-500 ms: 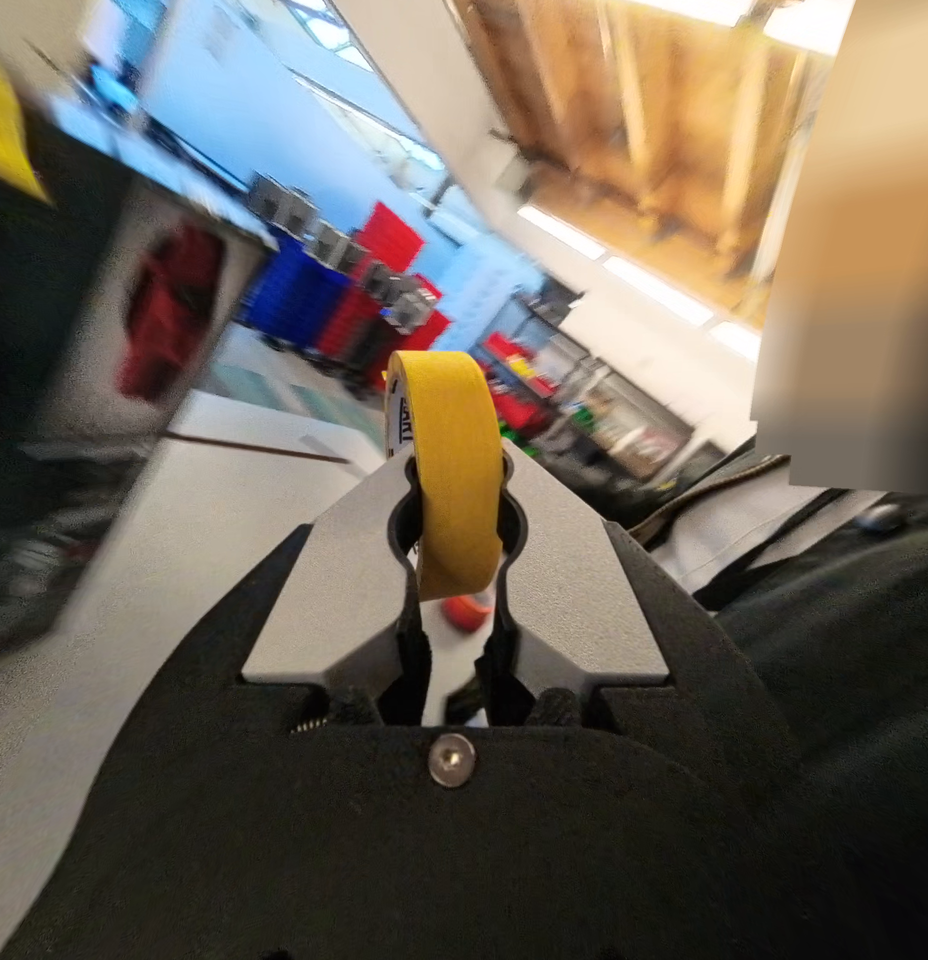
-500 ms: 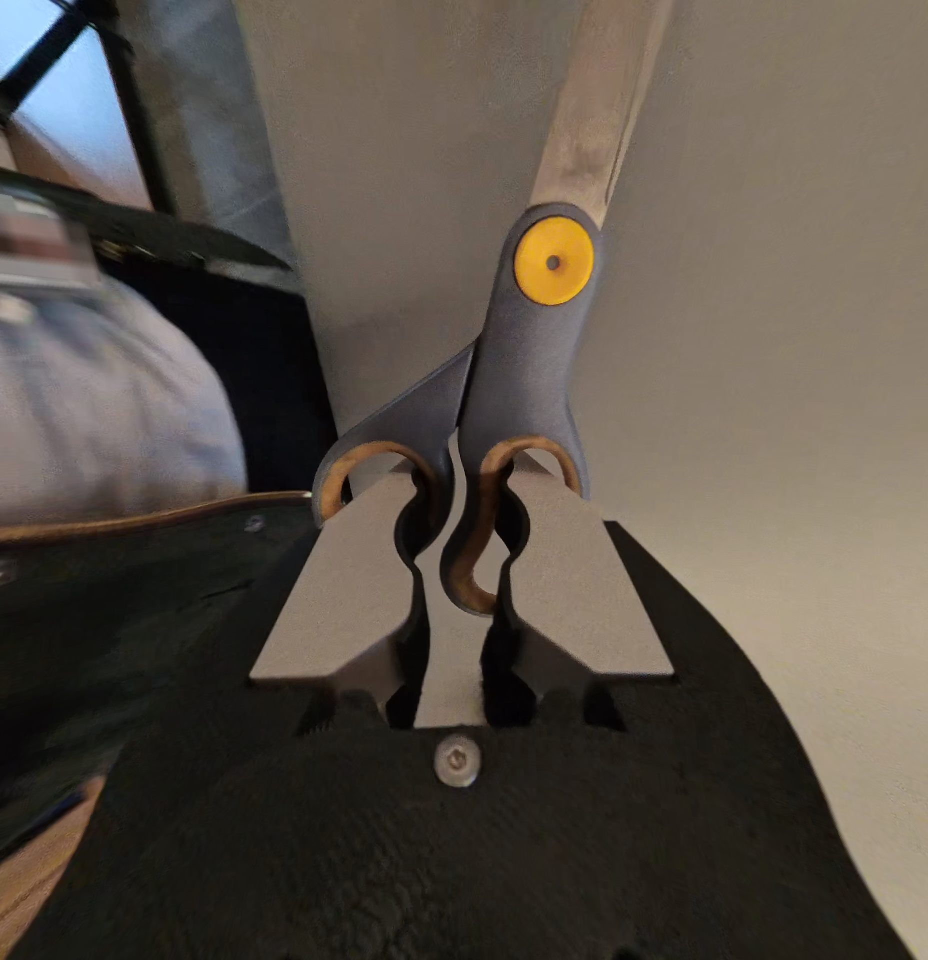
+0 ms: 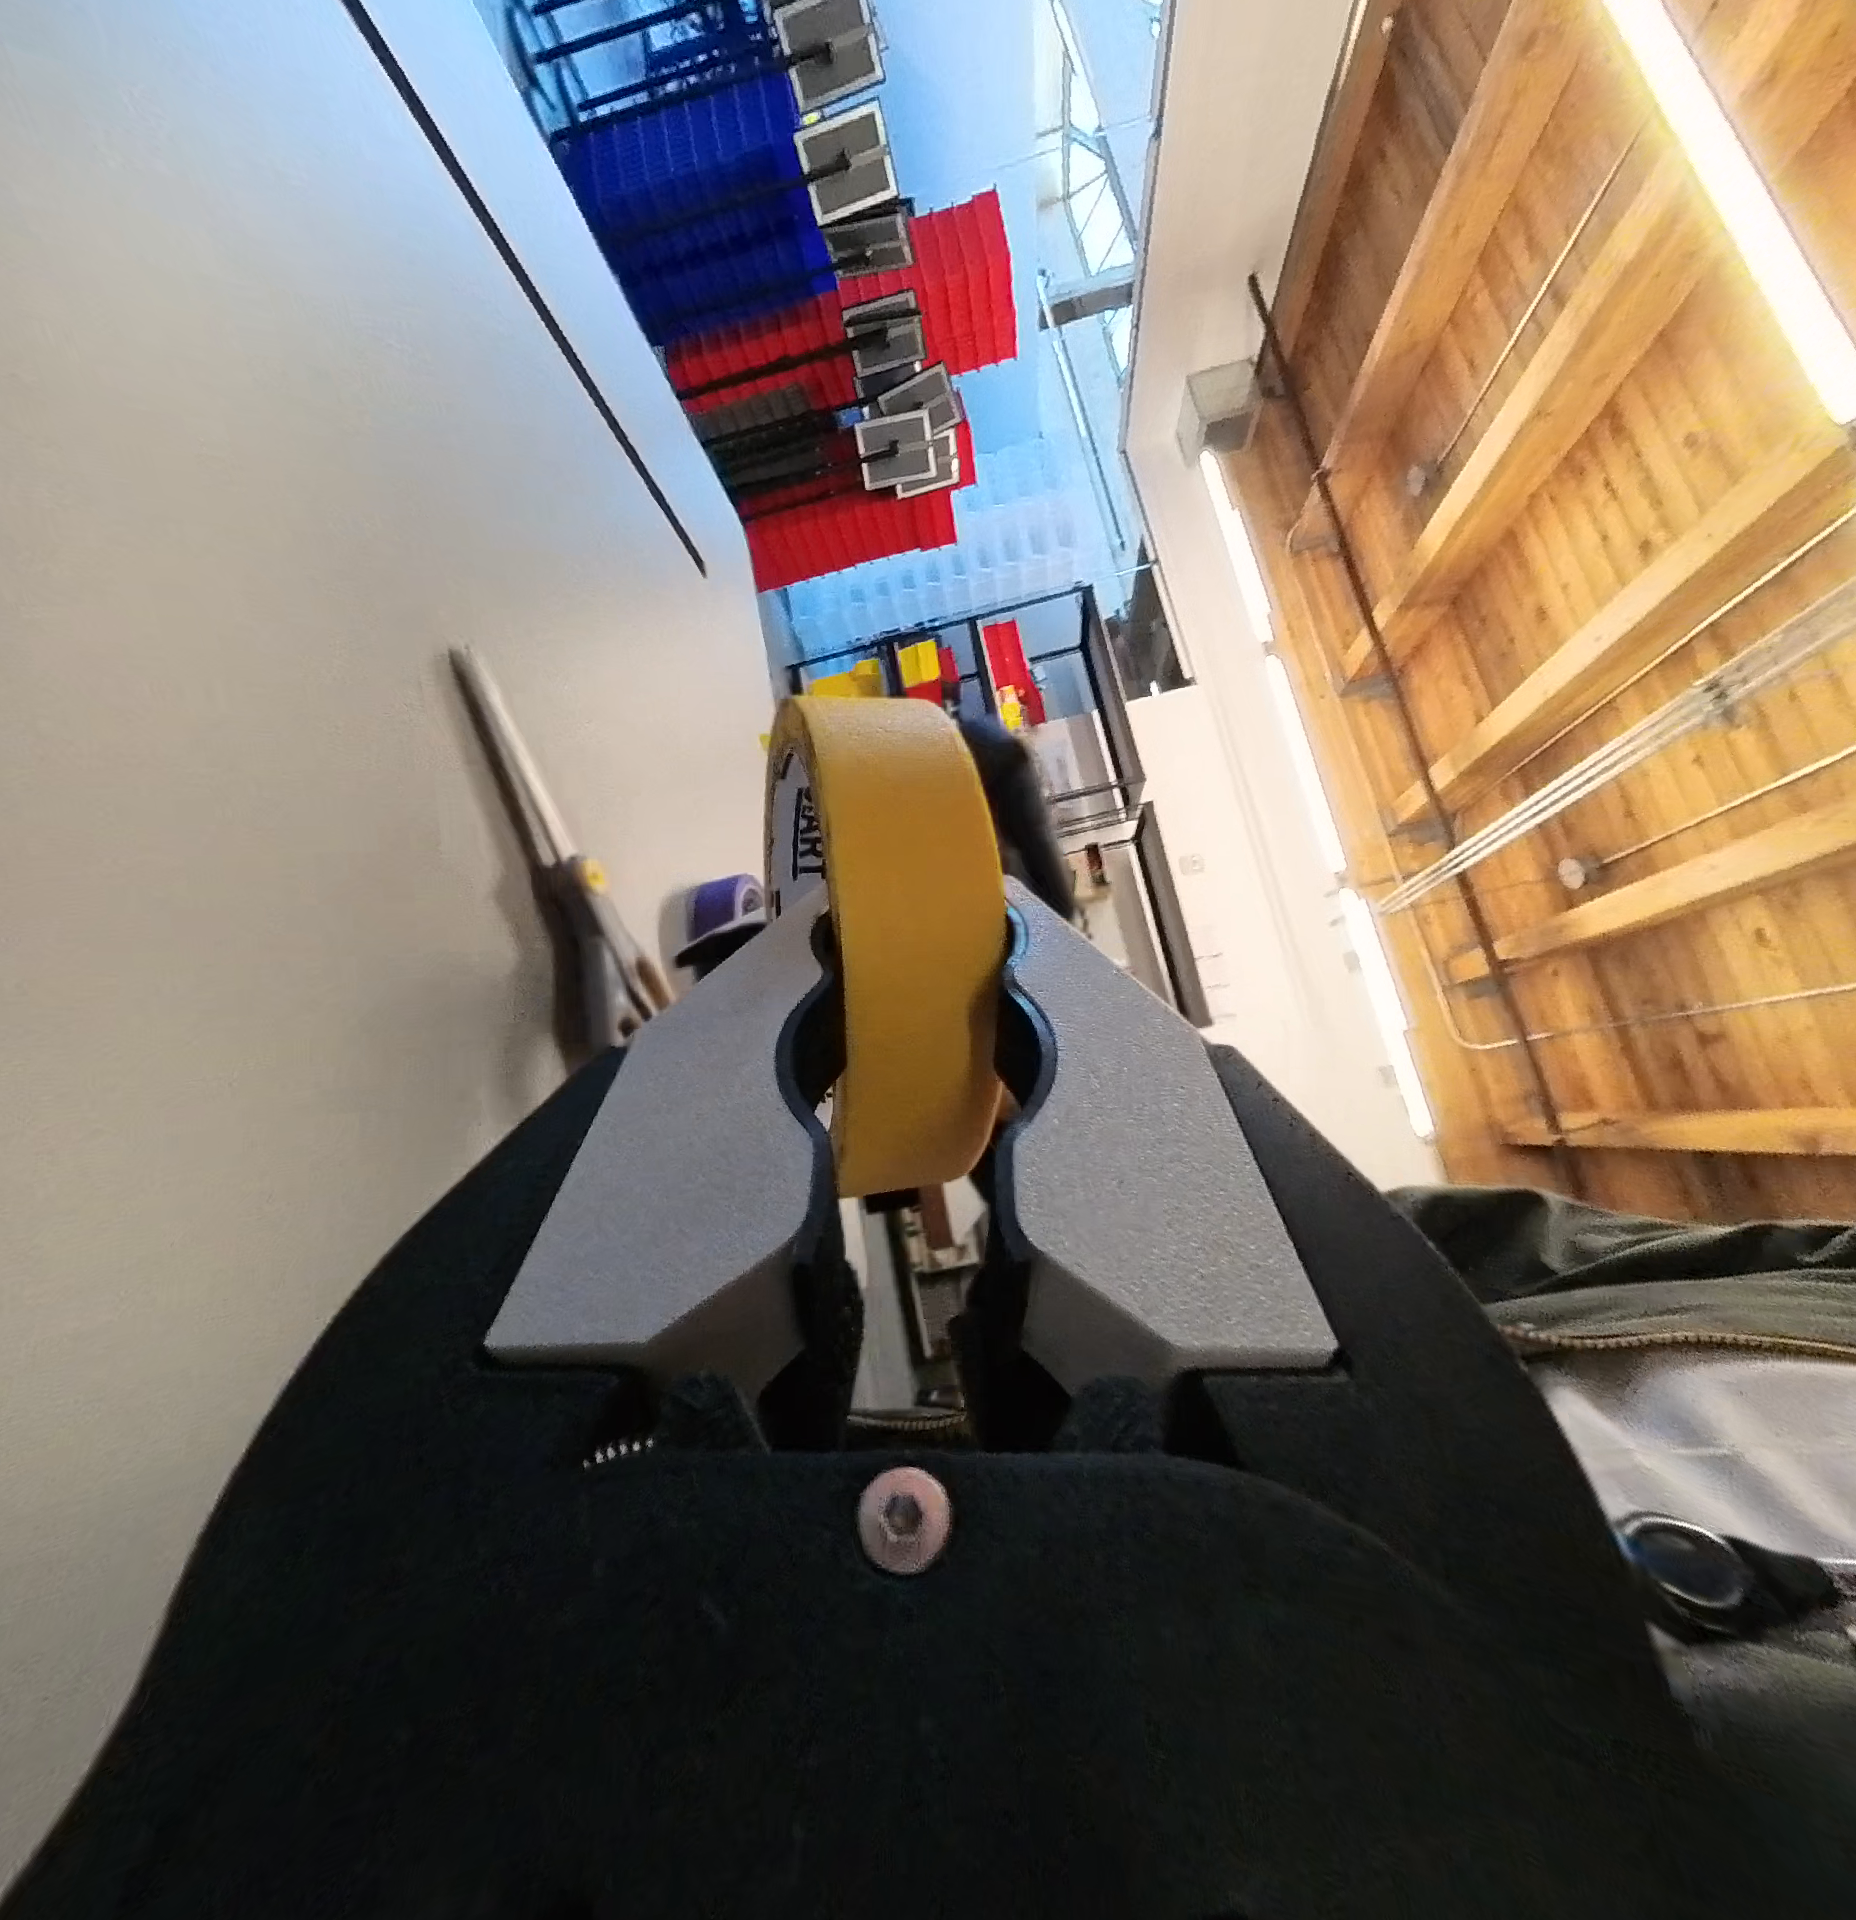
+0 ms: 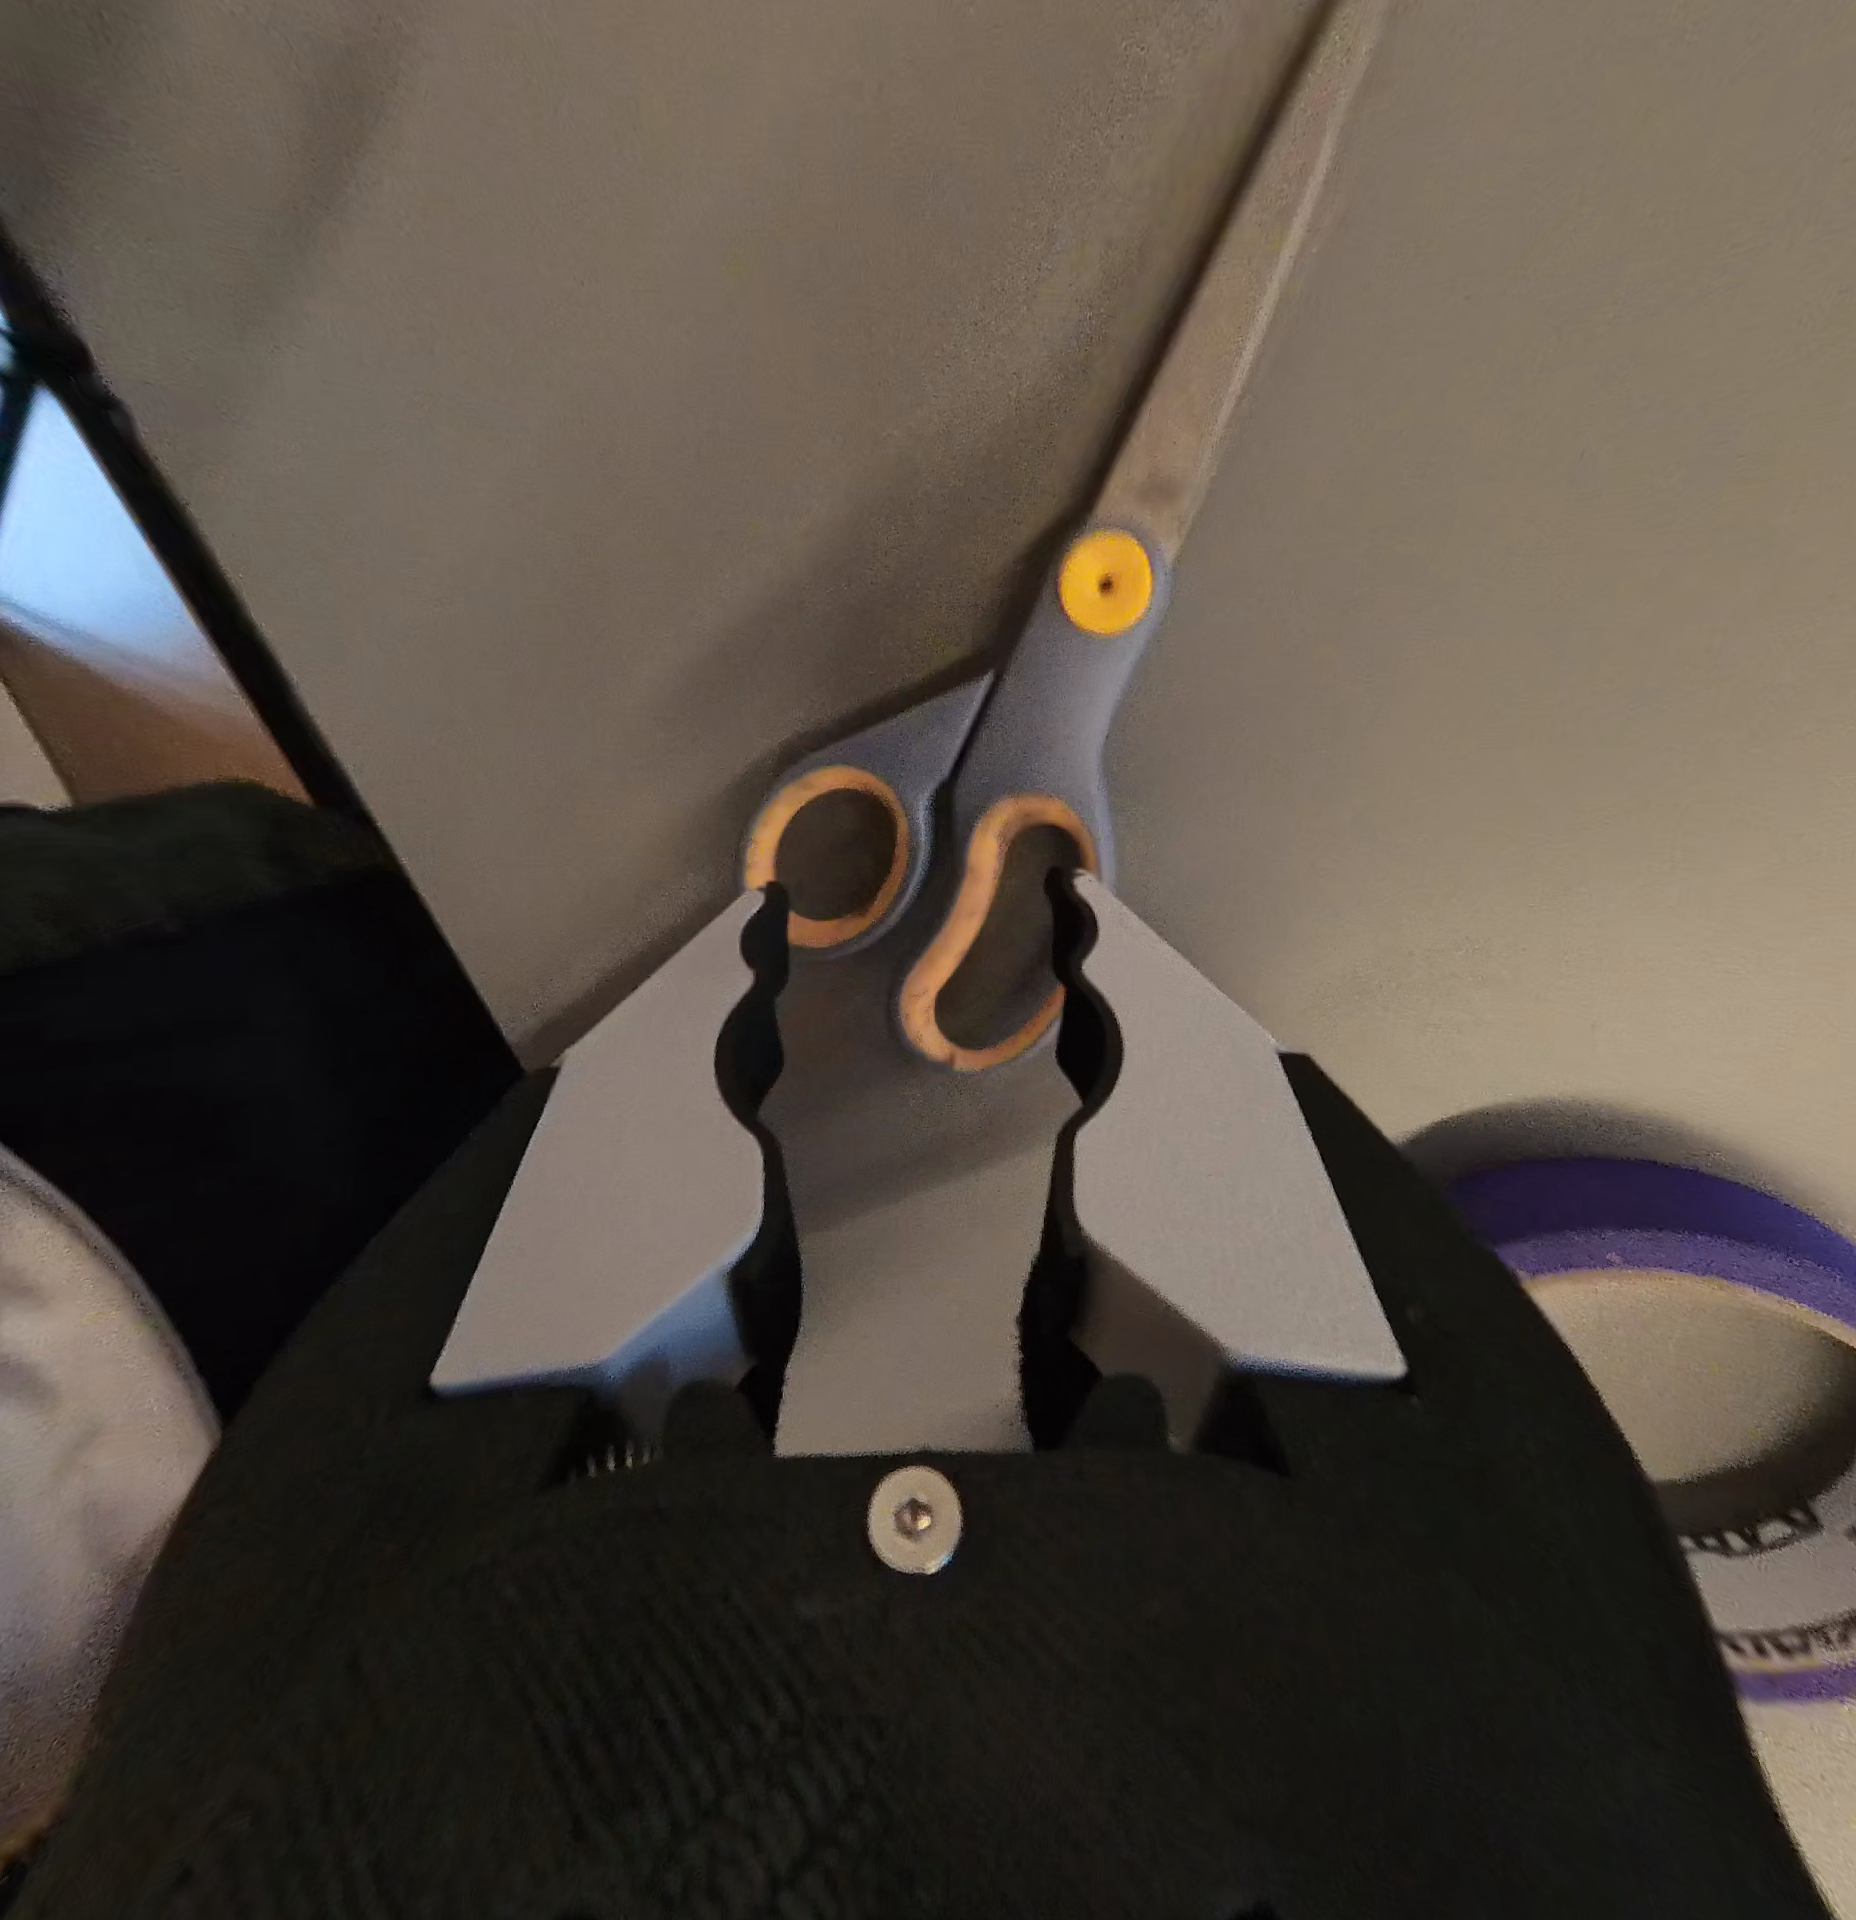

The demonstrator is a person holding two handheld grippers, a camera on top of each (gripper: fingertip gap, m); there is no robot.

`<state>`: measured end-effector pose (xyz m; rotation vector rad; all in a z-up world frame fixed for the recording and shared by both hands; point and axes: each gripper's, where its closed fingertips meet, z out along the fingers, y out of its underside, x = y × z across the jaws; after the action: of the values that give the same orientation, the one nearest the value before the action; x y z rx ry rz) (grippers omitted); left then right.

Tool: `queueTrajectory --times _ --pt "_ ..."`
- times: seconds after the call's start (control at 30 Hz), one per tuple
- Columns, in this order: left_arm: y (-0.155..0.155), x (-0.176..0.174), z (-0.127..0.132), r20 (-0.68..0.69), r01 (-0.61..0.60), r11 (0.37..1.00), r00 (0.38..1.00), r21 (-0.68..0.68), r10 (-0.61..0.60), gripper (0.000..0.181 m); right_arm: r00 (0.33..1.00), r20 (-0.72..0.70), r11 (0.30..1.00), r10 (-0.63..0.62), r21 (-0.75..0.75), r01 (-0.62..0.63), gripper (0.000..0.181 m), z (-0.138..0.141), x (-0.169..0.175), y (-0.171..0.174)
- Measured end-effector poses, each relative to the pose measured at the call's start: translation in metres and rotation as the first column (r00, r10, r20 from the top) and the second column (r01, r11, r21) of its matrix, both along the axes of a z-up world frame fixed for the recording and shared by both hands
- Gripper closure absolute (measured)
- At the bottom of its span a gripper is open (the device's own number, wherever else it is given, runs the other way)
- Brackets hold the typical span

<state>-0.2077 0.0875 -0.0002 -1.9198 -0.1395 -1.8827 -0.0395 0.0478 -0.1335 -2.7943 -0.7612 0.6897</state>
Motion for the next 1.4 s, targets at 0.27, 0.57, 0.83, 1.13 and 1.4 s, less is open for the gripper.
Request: queueTrajectory --times 0.27,0.57,0.83,1.13,1.4 --pt "-0.021 0.054 0.029 0.014 -0.056 0.991 0.998 0.12 0.055 0.159 0.944 -0.329 0.955 0.01 0.283 0.088 0.132 0.111 -0.084 0.036" --pt "-0.03 -0.005 -0.008 -0.266 -0.17 0.98 0.945 0.102 0.191 0.139 0.976 -0.189 0.962 0.107 0.268 -0.054 0.173 0.063 -0.102 0.05" --pt "0.016 -0.221 0.085 -0.559 -0.205 0.832 0.656 0.516 0.508 0.124 0.965 0.168 0.94 0.2 0.243 -0.237 0.172 0.001 -0.09 0.083" --pt "0.123 -0.309 0.25 -0.694 0.399 0.573 0.498 0.716 0.52 0.123 0.997 0.071 0.956 0.04 0.289 -0.059 0.151 0.023 -0.086 0.071" --pt "0.204 -0.289 0.227 -0.839 0.931 0.154 0.216 0.331 0.499 0.133 0.983 -0.179 0.666 0.05 0.74 0.1 0.15 0.253 -0.192 0.134"
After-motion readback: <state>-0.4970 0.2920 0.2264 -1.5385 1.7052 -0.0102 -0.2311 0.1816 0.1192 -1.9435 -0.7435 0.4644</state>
